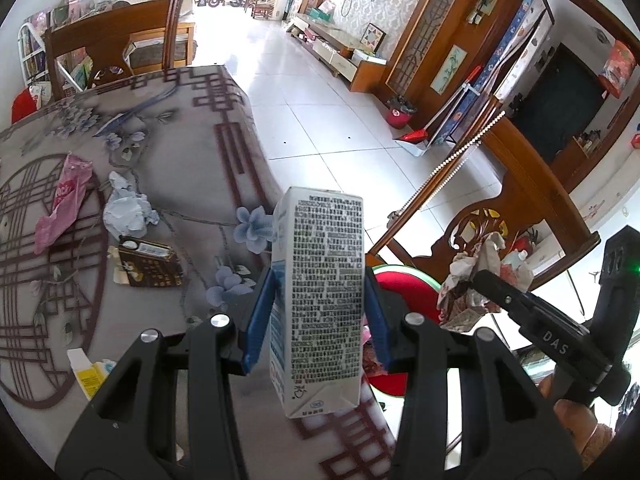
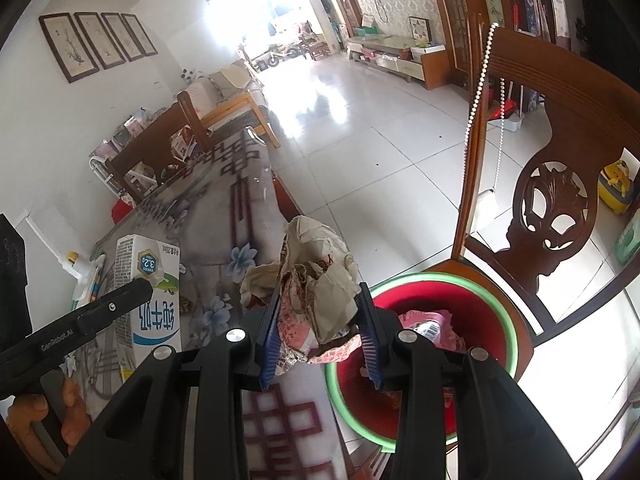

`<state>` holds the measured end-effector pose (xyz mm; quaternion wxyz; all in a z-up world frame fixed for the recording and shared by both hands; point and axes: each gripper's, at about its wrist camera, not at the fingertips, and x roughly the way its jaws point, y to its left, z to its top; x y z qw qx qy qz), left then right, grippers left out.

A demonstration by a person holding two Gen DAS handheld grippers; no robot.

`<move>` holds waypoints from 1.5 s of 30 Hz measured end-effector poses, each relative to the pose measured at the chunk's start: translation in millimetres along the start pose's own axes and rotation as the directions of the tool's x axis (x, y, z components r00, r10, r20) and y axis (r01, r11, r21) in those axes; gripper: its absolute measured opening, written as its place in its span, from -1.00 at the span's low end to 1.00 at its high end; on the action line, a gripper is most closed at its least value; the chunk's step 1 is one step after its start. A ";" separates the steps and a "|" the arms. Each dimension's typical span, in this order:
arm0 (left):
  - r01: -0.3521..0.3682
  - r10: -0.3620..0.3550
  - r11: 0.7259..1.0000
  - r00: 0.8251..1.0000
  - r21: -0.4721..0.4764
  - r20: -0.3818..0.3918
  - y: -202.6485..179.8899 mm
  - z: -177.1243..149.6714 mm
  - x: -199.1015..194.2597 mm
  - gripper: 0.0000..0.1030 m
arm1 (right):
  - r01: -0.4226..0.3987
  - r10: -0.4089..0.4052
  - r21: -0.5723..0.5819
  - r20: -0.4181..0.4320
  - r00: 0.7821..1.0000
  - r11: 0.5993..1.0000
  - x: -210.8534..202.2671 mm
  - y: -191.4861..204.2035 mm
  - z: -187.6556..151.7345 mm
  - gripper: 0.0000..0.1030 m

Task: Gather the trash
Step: 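Open both tools over the red bin to drop the carton and paper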

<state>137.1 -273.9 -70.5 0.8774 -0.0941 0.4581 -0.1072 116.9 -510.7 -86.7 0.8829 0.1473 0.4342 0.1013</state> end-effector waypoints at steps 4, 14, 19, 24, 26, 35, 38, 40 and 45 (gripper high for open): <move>0.005 -0.005 1.000 1.000 0.019 -0.016 -12.9 0.8 10.4 -0.19 | 0.006 -0.006 0.011 0.000 1.000 1.000 -2.1 -12.4 2.3 -0.35; 0.076 -0.068 0.994 0.993 0.074 -0.095 -44.1 -3.2 48.1 -0.19 | 0.039 -0.039 0.064 -0.004 0.999 0.997 -9.2 -53.7 8.5 -0.32; 0.130 -0.113 0.987 0.980 0.097 -0.162 -64.2 -8.1 71.1 -0.19 | 0.054 -0.052 0.091 -0.024 0.998 0.994 -12.3 -74.1 7.2 -0.32; 0.175 -0.146 0.976 0.967 0.128 -0.208 -84.4 -14.1 84.2 -0.19 | 0.070 -0.065 0.112 -0.046 0.997 0.991 -12.7 -89.1 3.5 -0.31; 0.197 -0.162 0.971 0.960 0.139 -0.228 -92.4 -16.2 88.5 -0.18 | 0.078 -0.071 0.121 -0.056 0.996 0.990 -12.6 -95.1 2.2 -0.30; 0.237 -0.196 0.956 0.954 0.173 -0.225 -106.8 -22.6 86.2 0.37 | 0.101 -0.090 0.148 -0.082 0.993 0.984 -13.6 -103.1 -1.7 0.26; 0.226 -0.192 0.962 0.958 0.151 -0.213 -94.5 -21.9 79.8 0.38 | 0.104 -0.093 0.148 -0.083 0.992 0.983 -13.2 -99.5 -3.8 0.33; 0.216 -0.187 0.967 0.961 0.133 -0.202 -84.7 -21.9 75.1 0.38 | 0.103 -0.091 0.145 -0.082 0.992 0.984 -12.9 -93.6 -4.6 0.33; 0.189 -0.170 0.977 0.970 0.096 -0.173 -58.2 -23.4 61.8 0.38 | 0.097 -0.086 0.129 -0.086 0.993 0.987 -7.3 -76.0 -6.2 0.34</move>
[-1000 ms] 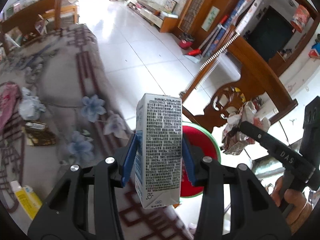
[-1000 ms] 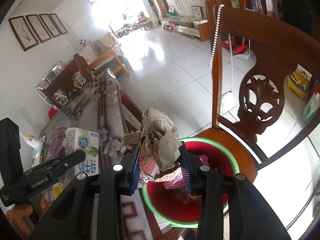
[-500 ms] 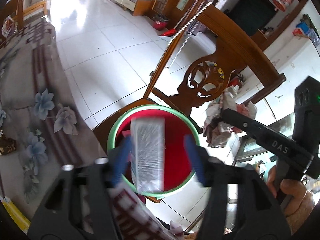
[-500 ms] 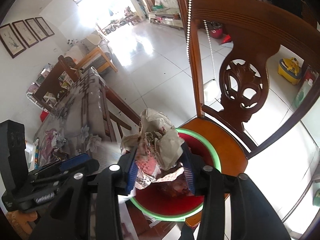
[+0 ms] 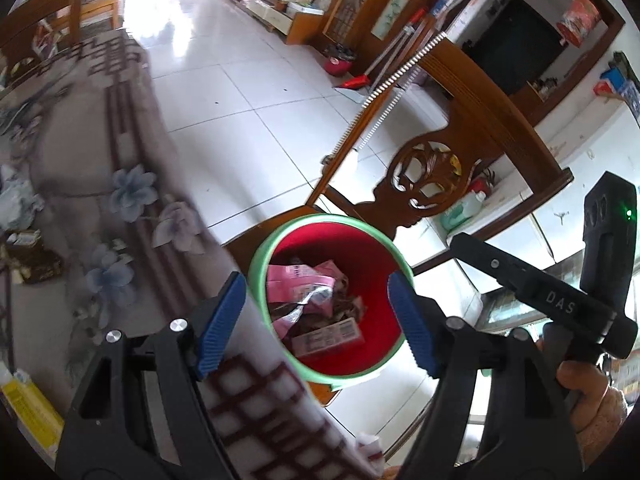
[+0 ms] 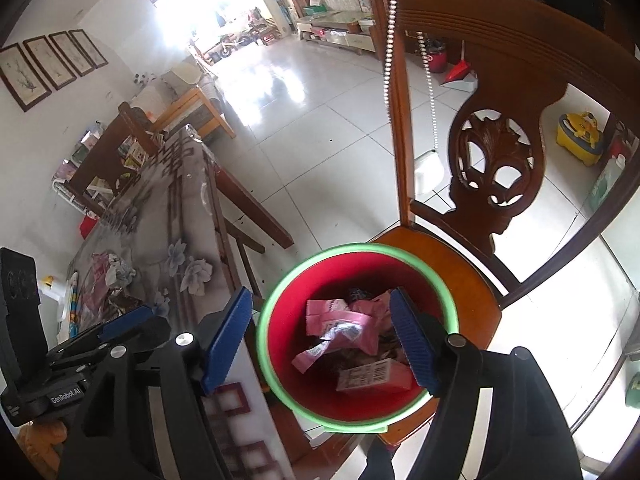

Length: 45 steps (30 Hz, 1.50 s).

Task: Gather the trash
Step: 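Open both tools over the red bin to drop the carton and paper, then grasp the pink snack bag with the left tool while the right tool moves to the foil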

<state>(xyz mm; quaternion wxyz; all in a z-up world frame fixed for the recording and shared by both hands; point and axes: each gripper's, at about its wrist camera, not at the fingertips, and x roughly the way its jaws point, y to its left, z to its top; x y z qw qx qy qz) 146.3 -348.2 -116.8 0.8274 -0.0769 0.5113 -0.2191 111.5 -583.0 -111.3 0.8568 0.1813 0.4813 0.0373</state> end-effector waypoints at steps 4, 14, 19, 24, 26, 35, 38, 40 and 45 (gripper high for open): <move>-0.021 0.022 0.999 0.999 -0.038 0.028 27.2 -9.6 -20.3 0.38 | -0.009 0.009 -0.030 -0.014 1.000 1.000 7.2 26.2 -6.8 0.35; -0.176 0.196 0.968 0.975 -0.177 0.103 158.7 -28.2 -88.4 0.38 | -0.056 0.050 -0.098 -0.062 0.997 0.994 34.8 117.0 -33.0 0.35; -0.321 0.359 0.916 0.924 -0.241 0.134 252.3 -14.8 -129.4 0.38 | -0.081 0.071 -0.113 -0.090 0.993 0.990 49.0 165.9 -57.2 0.35; -0.388 0.425 0.883 0.899 -0.266 0.101 319.1 7.3 -132.8 0.38 | -0.098 0.085 -0.121 -0.111 0.990 0.988 58.2 205.2 -78.5 0.35; -0.396 0.429 0.877 0.901 -0.272 0.073 342.1 15.4 -123.3 0.38 | -0.093 0.078 -0.133 -0.116 0.990 0.987 57.9 217.8 -83.8 0.35; -0.375 0.380 0.892 0.925 -0.252 -0.031 377.1 33.6 -68.9 0.32 | -0.025 0.011 -0.153 -0.092 0.996 0.988 57.6 240.9 -75.8 0.35; -0.372 0.371 0.892 0.927 -0.255 -0.055 381.1 29.1 -58.5 -0.41 | -0.017 0.003 -0.153 -0.092 0.996 0.988 66.0 246.7 -66.3 0.35; -0.358 0.360 0.896 0.932 -0.262 -0.043 381.6 25.9 -60.5 -0.57 | -0.024 0.007 -0.165 -0.104 0.995 0.986 76.4 254.9 -60.3 0.35; -0.323 0.338 0.909 0.941 -0.265 0.013 367.2 5.1 -89.8 -0.66 | -0.075 0.036 -0.259 -0.152 0.988 0.963 109.2 289.0 -43.1 0.35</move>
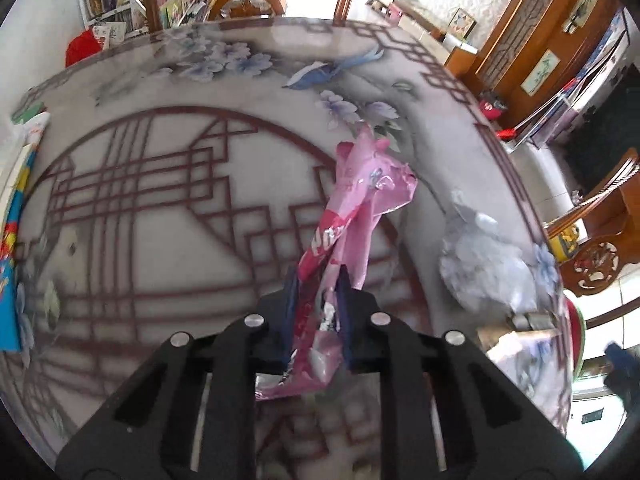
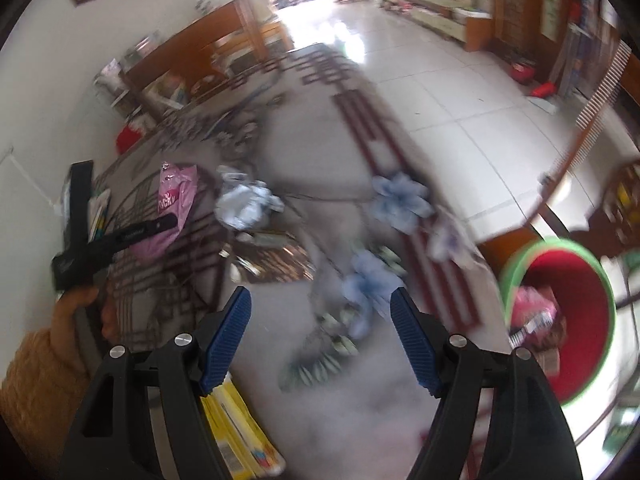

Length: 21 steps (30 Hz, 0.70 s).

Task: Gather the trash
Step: 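Grasp the pink snack bag with the left tool while the right tool moves to the foil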

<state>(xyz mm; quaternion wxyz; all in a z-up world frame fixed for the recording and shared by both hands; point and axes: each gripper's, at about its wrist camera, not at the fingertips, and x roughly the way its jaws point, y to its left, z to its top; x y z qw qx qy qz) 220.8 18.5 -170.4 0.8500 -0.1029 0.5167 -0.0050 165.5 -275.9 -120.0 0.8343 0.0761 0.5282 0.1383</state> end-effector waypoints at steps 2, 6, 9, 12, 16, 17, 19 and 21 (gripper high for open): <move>0.009 -0.009 1.000 1.000 -0.018 0.010 1.7 -9.5 -13.3 -0.66 | -0.016 0.016 -0.064 -0.006 1.000 0.998 13.5 14.9 17.9 0.35; 0.007 -0.006 0.999 1.000 -0.050 0.020 5.8 -30.3 -35.0 -0.65 | -0.051 0.046 -0.157 -0.035 0.998 0.986 44.7 42.1 52.8 0.51; 0.010 -0.008 0.996 1.000 -0.089 0.018 9.3 -43.5 -44.6 -0.65 | -0.065 0.053 -0.200 -0.067 0.996 0.978 72.7 59.0 71.6 0.53; 0.000 0.002 0.995 1.000 -0.101 0.021 10.3 -53.7 -50.4 -0.65 | -0.085 0.065 -0.209 -0.101 0.993 0.974 94.8 68.2 79.7 0.53; -0.001 0.002 0.994 1.000 -0.113 0.014 13.4 -59.4 -50.7 -0.65 | -0.079 0.048 -0.229 -0.140 0.989 0.970 112.9 76.6 79.3 0.50; -0.004 0.005 0.994 1.000 -0.113 0.012 14.0 -60.6 -50.1 -0.65 | -0.075 0.041 -0.238 -0.142 0.989 0.968 113.7 77.0 78.9 0.50; -0.006 0.007 0.993 1.000 -0.115 0.005 15.2 -62.7 -48.7 -0.65 | -0.069 0.034 -0.246 -0.146 0.989 0.967 116.5 77.7 77.2 0.39; -0.009 0.009 0.993 1.000 -0.120 0.000 17.2 -65.2 -47.2 -0.65 | -0.075 0.038 -0.238 -0.157 0.987 0.968 119.5 75.9 76.4 0.11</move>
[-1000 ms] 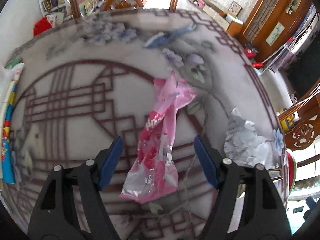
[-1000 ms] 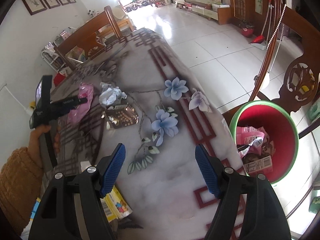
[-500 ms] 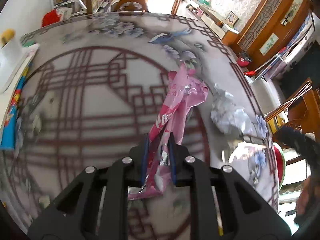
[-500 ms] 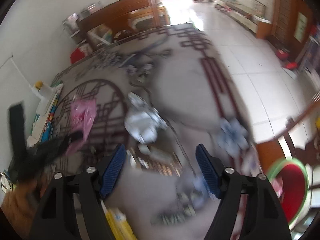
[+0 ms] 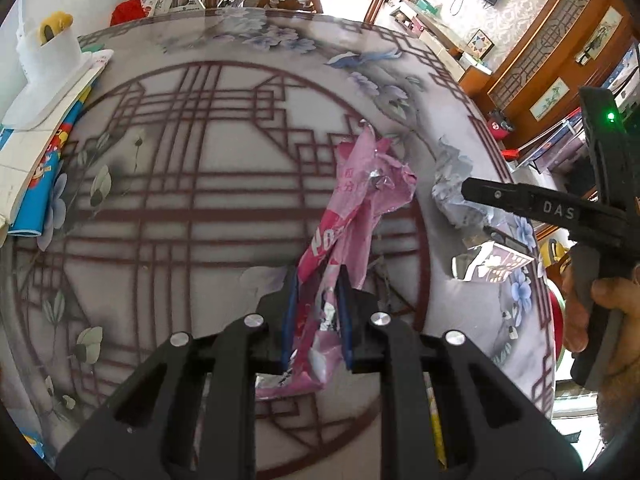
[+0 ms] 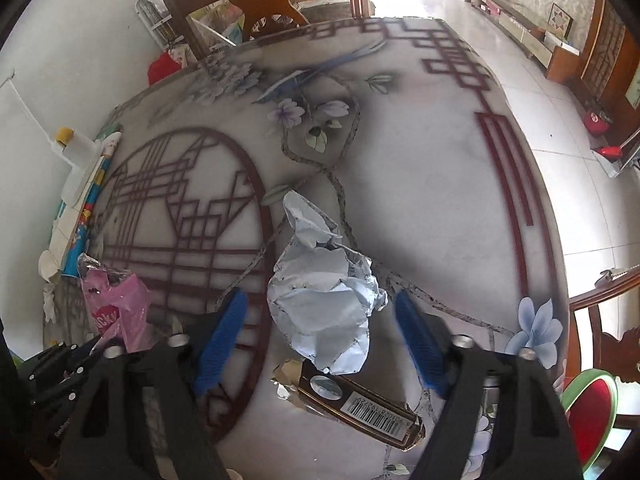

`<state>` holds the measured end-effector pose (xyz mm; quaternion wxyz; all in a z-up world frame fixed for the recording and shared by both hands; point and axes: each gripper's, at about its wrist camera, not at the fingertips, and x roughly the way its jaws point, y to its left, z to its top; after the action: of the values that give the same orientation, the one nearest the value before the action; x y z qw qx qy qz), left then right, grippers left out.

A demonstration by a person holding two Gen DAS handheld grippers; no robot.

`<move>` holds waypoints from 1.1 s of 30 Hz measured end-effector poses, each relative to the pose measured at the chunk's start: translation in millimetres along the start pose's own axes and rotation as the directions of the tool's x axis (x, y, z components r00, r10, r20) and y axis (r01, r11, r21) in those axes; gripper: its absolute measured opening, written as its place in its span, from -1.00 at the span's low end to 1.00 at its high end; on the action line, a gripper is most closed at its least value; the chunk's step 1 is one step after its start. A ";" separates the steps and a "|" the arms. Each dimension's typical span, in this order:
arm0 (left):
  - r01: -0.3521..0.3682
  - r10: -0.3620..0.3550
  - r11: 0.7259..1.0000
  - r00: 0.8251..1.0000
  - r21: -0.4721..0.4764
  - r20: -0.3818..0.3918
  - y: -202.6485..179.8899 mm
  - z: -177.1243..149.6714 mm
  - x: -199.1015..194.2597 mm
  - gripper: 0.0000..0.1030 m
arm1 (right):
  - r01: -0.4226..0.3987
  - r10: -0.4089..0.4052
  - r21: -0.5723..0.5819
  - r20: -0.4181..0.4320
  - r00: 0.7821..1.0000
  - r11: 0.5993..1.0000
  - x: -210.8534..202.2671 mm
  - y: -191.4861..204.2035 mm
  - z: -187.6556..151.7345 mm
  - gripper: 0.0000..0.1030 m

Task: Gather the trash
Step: 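Grasp the crumpled silver foil with the right tool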

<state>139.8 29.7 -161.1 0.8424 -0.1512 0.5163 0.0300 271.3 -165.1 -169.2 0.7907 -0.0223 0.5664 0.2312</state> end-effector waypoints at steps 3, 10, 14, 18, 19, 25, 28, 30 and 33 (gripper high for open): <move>-0.003 0.003 1.000 1.000 -0.003 -0.006 2.5 -3.3 0.9 -0.65 | -0.014 0.014 0.021 -0.004 1.000 1.000 1.6 -3.0 -0.2 -0.11; -0.019 0.019 1.000 1.000 -0.012 -0.022 8.6 -8.0 4.3 -0.65 | -0.011 0.011 0.001 0.043 0.999 1.000 -11.7 0.4 -3.6 -0.18; -0.023 0.022 1.000 0.999 -0.020 -0.025 12.1 -9.9 5.0 -0.65 | -0.036 0.035 0.015 0.082 0.996 0.999 -25.3 0.8 -1.7 -0.18; -0.024 0.023 0.999 0.999 -0.023 -0.026 13.2 -12.2 4.5 -0.65 | -0.061 0.058 0.027 0.106 0.993 0.998 -36.8 2.2 -0.2 -0.17; -0.023 0.023 0.999 0.999 -0.023 -0.025 13.1 -12.7 3.8 -0.65 | -0.061 0.058 0.025 0.109 0.992 0.998 -38.5 3.2 -0.4 -0.17; -0.025 0.024 1.000 0.999 -0.016 -0.022 11.8 -16.2 0.3 -0.64 | -0.072 0.070 0.010 0.119 0.990 0.997 -50.6 10.8 -12.0 -0.17; -0.024 0.023 1.000 0.999 -0.018 -0.026 11.8 -19.0 -1.1 -0.64 | -0.070 0.069 0.001 0.125 0.990 0.998 -58.2 14.6 -20.9 -0.17; -0.025 0.025 1.000 0.999 -0.018 -0.027 11.4 -21.4 -2.7 -0.64 | -0.077 0.077 0.002 0.127 0.989 0.997 -65.0 16.8 -29.3 -0.17; -0.026 0.025 1.000 0.999 -0.016 -0.027 10.7 -25.4 -5.6 -0.64 | -0.089 0.088 -0.001 0.128 0.988 0.996 -73.3 21.2 -41.7 -0.16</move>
<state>113.1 33.3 -169.2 0.8337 -0.1519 0.5292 0.0430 207.7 -183.5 -113.0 0.8144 0.0199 0.5155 0.2656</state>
